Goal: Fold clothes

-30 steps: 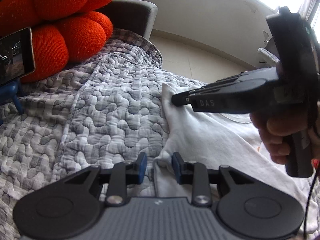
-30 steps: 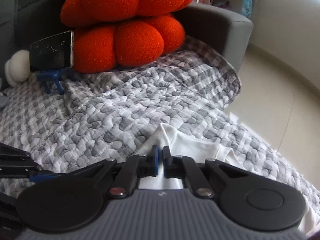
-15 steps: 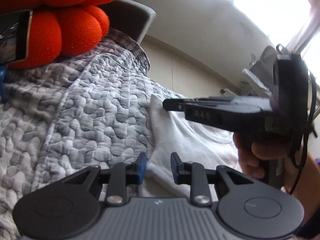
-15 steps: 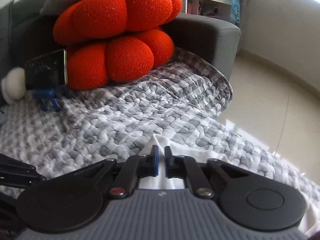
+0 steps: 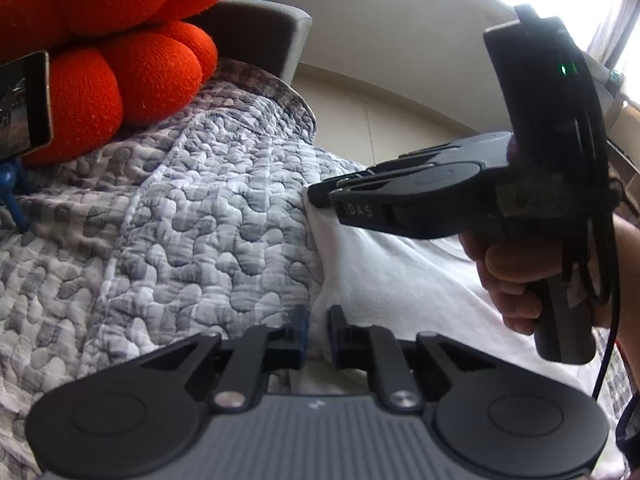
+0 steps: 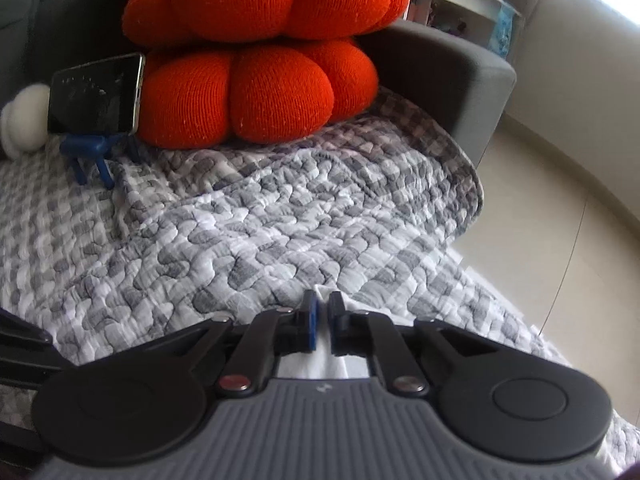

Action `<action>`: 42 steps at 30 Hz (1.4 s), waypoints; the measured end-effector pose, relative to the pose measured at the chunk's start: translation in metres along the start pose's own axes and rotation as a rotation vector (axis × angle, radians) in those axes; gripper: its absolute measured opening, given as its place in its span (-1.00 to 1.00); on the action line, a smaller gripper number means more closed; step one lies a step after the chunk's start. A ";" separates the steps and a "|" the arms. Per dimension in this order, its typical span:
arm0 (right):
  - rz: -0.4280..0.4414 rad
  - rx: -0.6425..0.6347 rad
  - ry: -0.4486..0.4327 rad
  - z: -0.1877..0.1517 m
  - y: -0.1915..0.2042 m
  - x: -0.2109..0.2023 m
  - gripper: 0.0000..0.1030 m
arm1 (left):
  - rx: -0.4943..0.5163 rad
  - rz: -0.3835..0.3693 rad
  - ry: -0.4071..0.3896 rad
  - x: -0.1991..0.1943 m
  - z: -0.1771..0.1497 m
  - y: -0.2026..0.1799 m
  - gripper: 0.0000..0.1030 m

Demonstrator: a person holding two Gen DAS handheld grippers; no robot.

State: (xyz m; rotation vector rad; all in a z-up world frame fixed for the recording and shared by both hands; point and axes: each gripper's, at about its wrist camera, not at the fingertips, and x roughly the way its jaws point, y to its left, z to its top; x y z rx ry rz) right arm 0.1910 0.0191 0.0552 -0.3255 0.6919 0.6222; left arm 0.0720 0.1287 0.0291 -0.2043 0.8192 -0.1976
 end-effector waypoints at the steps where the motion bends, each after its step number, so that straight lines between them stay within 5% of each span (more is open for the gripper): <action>1: -0.003 0.006 -0.013 0.000 -0.001 -0.002 -0.90 | 0.001 0.005 -0.001 0.000 0.000 0.000 -0.81; 13: -0.042 0.063 -0.049 -0.005 0.003 0.007 -0.89 | -0.009 0.039 0.000 0.000 0.002 0.000 -0.78; 18: -0.043 0.199 -0.130 -0.003 -0.012 -0.022 -0.39 | -0.003 0.038 -0.004 0.000 0.000 0.000 -0.75; 21: -0.038 0.269 -0.162 -0.005 -0.021 -0.047 -0.38 | -0.007 0.037 -0.004 0.000 -0.001 0.000 -0.74; 31: -0.122 0.338 0.039 -0.020 -0.014 -0.112 -0.38 | -0.030 0.023 -0.001 0.000 0.000 0.004 -0.72; 42: -0.153 0.406 0.201 -0.096 0.014 -0.152 -0.38 | -0.022 0.029 -0.007 -0.001 -0.002 0.002 -0.71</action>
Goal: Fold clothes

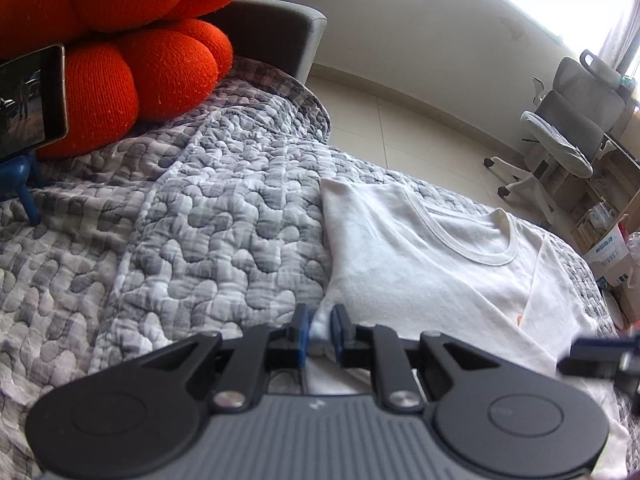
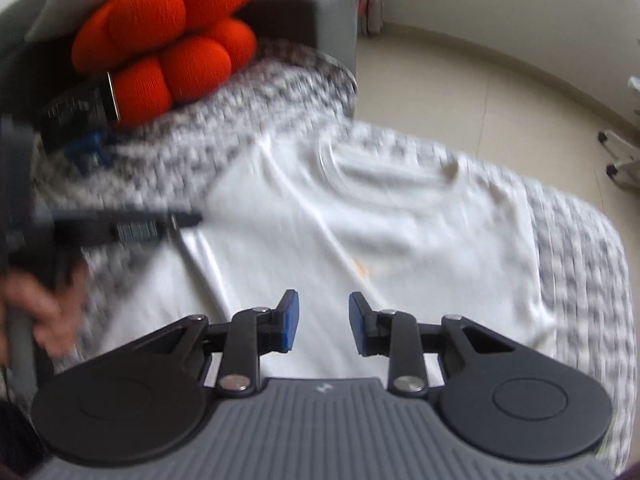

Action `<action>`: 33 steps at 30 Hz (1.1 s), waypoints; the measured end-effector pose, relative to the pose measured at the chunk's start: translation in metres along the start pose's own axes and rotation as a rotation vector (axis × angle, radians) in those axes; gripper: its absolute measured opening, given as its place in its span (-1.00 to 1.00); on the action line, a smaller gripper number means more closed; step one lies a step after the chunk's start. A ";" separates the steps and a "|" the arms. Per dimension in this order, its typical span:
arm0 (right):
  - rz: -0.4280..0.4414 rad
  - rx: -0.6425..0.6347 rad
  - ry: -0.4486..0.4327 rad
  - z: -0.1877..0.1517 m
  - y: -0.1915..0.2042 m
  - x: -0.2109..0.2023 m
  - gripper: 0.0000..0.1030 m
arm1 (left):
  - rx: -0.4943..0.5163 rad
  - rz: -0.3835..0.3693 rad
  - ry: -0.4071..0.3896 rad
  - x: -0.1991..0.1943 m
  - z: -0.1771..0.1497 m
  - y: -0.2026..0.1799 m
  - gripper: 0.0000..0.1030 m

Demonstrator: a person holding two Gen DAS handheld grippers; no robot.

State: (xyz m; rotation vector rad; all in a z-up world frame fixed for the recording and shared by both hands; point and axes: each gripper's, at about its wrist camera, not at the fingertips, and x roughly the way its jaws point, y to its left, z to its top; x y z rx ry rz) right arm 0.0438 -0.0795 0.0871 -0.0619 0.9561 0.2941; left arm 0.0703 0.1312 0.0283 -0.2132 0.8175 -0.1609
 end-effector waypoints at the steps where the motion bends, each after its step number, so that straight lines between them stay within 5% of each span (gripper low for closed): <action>1: -0.005 0.011 0.016 -0.005 -0.001 0.003 -0.38 | 0.001 0.001 0.000 0.000 0.000 0.000 -0.71; 33: -0.003 -0.043 -0.007 -0.033 0.002 0.019 -0.34 | 0.030 0.020 -0.009 0.001 0.000 -0.003 -0.68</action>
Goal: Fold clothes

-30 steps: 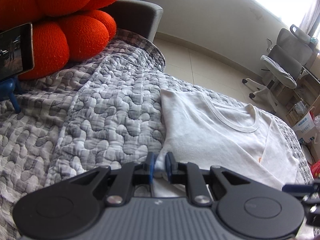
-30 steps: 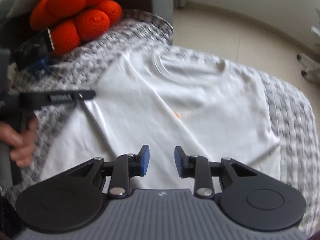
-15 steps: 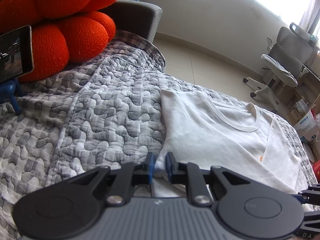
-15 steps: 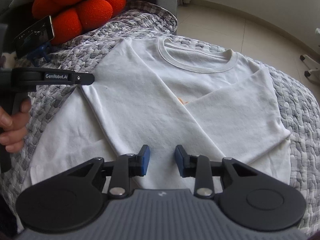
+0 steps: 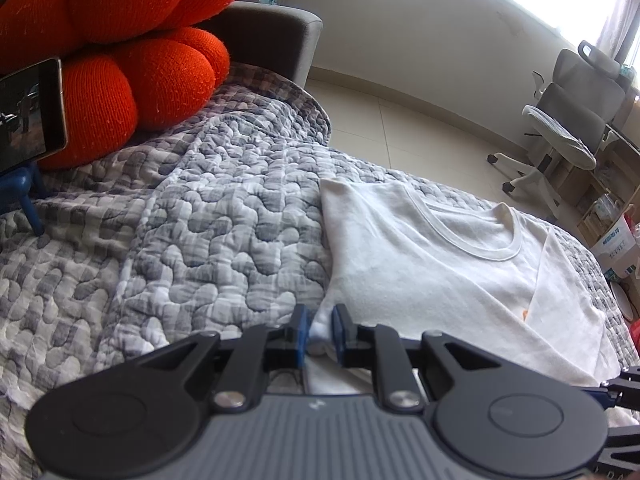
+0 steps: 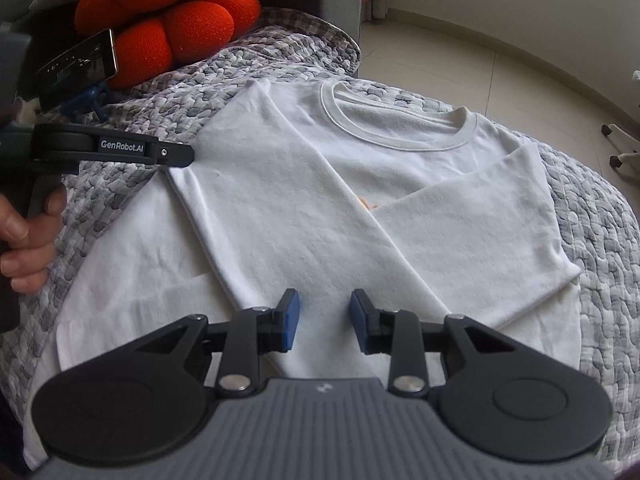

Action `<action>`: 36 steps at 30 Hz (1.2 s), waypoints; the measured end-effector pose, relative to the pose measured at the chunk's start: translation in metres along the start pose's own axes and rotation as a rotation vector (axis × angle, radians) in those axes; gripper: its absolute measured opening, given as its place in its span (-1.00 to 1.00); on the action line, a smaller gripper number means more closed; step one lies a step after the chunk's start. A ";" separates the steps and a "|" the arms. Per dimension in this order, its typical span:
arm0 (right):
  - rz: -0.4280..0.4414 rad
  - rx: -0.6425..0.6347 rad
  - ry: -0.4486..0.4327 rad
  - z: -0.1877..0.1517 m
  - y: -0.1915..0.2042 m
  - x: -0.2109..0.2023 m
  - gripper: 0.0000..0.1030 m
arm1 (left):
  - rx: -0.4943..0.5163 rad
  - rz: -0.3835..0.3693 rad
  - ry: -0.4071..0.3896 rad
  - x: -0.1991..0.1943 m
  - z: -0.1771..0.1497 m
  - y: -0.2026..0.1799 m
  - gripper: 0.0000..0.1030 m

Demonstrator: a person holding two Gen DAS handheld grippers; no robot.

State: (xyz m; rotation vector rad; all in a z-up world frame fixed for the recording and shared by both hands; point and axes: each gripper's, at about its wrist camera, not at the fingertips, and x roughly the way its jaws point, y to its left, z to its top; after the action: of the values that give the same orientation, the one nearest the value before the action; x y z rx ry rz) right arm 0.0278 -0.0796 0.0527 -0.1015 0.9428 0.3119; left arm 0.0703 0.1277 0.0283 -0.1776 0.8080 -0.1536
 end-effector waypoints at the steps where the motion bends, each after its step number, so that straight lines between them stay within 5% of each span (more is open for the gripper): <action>1: 0.000 0.002 -0.001 0.000 0.000 0.000 -0.34 | -0.002 -0.001 0.000 0.000 0.000 0.000 -0.68; 12: 0.013 0.017 -0.036 -0.015 -0.008 -0.010 -0.37 | 0.000 -0.006 0.000 0.000 0.000 0.001 -0.67; 36: -0.076 0.228 -0.100 -0.130 -0.059 -0.087 -0.53 | 0.070 0.037 -0.034 -0.005 -0.007 -0.008 -0.61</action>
State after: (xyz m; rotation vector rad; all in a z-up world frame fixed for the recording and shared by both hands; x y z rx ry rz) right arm -0.1031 -0.1832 0.0436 0.0869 0.8671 0.1368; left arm 0.0616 0.1206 0.0286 -0.0989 0.7706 -0.1435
